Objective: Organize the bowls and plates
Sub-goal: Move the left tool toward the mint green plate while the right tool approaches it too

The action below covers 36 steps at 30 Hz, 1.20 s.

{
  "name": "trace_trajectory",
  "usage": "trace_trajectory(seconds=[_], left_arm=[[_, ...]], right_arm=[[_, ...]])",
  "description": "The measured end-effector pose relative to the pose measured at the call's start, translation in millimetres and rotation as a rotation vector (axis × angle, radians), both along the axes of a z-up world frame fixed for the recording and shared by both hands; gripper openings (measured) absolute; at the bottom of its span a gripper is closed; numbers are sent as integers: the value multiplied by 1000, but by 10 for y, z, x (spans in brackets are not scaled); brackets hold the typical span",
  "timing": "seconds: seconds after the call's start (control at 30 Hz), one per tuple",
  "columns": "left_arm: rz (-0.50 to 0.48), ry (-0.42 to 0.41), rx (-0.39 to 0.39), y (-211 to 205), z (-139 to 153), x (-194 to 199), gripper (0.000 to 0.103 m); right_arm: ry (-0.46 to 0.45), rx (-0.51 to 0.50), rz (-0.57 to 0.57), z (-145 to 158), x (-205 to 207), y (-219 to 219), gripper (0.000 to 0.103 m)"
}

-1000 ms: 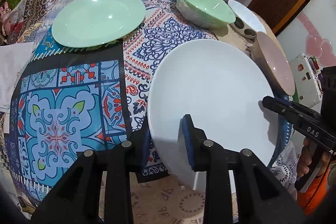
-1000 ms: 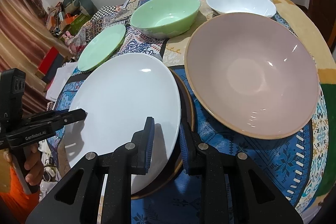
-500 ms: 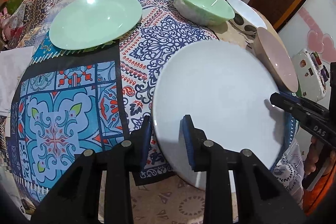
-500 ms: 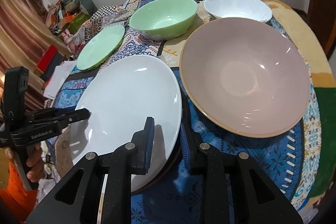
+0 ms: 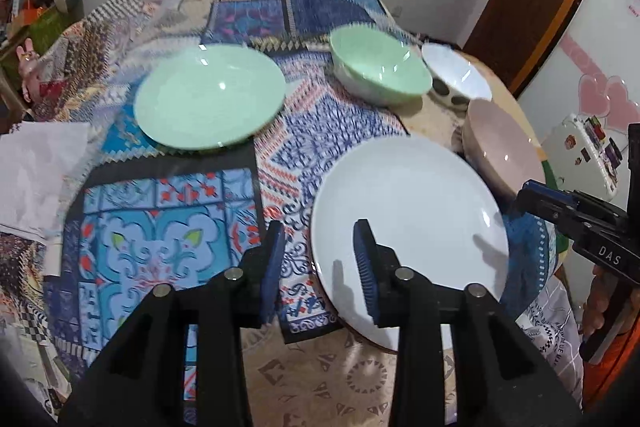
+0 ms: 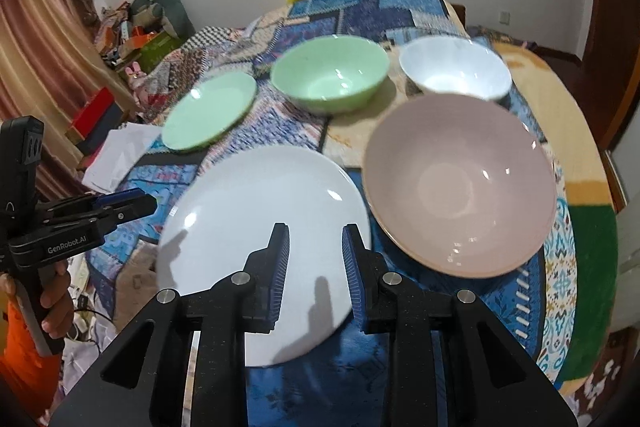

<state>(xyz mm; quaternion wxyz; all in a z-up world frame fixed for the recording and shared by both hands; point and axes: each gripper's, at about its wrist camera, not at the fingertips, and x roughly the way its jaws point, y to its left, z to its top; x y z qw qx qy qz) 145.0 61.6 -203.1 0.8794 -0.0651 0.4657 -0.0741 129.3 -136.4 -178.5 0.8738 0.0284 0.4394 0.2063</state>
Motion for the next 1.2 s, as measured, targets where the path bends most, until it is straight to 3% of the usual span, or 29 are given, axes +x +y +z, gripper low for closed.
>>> trace_trajectory(seconds=[0.1, 0.27, 0.47, 0.8, 1.03, 1.2], left_arm=[[21, -50, 5, 88, 170, -65, 49], [68, -109, 31, 298, 407, -90, 73], [144, -138, 44, 624, 518, 1, 90], [201, -125, 72, 1087, 406, 427, 92], [220, -90, 62, 1442, 121, 828, 91], [183, -76, 59, 1638, -177, 1102, 91]], right_arm=[[-34, 6, 16, 124, -2, 90, 29], [-80, 28, 39, 265, 33, 274, 46], [-127, 26, 78, 366, 142, 581, 63], [-114, 10, 127, 290, 528, 1029, 64], [-41, 8, 125, 64, 928, 1290, 64], [2, -29, 130, -161, 1145, 1501, 64]])
